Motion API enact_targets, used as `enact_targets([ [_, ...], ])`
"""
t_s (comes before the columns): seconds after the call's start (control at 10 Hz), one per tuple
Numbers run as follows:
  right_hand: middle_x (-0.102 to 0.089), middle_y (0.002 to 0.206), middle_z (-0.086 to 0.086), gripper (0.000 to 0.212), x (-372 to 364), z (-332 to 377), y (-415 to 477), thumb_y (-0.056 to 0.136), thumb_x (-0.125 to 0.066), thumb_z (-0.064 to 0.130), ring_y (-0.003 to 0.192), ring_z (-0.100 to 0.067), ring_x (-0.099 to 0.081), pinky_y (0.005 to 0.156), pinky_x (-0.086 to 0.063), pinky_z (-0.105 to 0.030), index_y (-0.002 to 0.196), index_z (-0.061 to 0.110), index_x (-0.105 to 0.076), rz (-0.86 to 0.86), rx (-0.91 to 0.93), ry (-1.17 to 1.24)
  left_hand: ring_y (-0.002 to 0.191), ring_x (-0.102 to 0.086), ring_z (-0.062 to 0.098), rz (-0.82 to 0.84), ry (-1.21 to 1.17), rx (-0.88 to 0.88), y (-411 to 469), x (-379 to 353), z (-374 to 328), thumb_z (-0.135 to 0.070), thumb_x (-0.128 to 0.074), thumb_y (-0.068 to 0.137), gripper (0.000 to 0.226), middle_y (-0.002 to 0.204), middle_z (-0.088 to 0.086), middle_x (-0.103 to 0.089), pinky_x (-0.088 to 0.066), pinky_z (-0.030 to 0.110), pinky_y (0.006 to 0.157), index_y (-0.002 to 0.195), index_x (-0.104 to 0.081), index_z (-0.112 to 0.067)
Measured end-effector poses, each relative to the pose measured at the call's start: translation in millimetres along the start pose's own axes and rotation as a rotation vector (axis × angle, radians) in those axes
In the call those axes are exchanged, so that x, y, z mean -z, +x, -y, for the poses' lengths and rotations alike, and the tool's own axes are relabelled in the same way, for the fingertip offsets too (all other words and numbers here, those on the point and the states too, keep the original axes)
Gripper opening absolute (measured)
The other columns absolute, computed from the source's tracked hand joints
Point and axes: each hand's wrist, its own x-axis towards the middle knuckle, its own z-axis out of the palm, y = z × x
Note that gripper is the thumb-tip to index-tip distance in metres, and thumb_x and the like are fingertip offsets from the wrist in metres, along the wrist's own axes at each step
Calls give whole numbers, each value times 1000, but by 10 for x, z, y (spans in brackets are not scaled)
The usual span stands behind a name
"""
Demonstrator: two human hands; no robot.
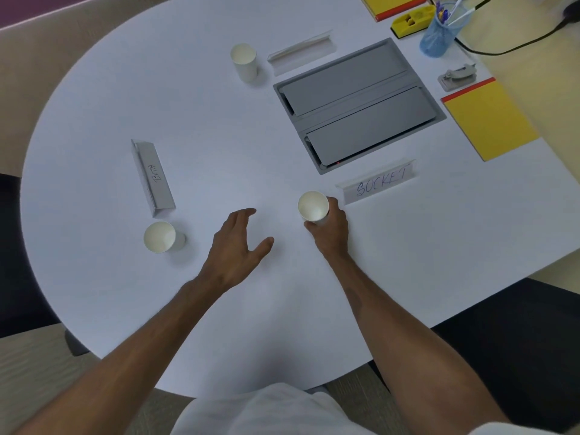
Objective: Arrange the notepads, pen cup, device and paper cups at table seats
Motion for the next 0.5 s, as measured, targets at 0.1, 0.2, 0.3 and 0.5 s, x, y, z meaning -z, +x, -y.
enact_targets([
  [0.1,-66,117,-7,69,5,1,-2,65,-86,13,106,-29,-59,82,-47,-32,125,18,-52,5,4,-1,131,-47,25,1,-6,5,-19,23,12,-48,-61,91,68,150,2,-40,-41,45,107,146,-35,-18],
  [0.2,-65,121,-5,75,43,-19,-24,63,-86,11,109,-28,-59,87,-50,-36,127,19,-50,9,-4,29,133,-43,23,-3,3,-11,-39,21,3,-46,-61,91,68,150,3,-40,-39,45,108,147,-35,-17],
  [0.3,-58,130,-2,78,144,-52,-115,65,-83,6,113,-23,-56,94,-50,-39,132,20,-46,19,-42,65,133,-42,24,1,16,-33,-66,31,-22,-43,-63,91,68,148,4,-40,-38,41,108,146,-35,-15],
  [0.5,-57,115,-3,41,432,-57,-350,74,-71,2,97,-21,-62,79,-52,-34,110,14,-56,-38,-49,94,134,-40,23,-49,26,-74,-176,46,-116,-41,-62,92,67,147,5,-42,-37,38,109,146,-36,-12],
])
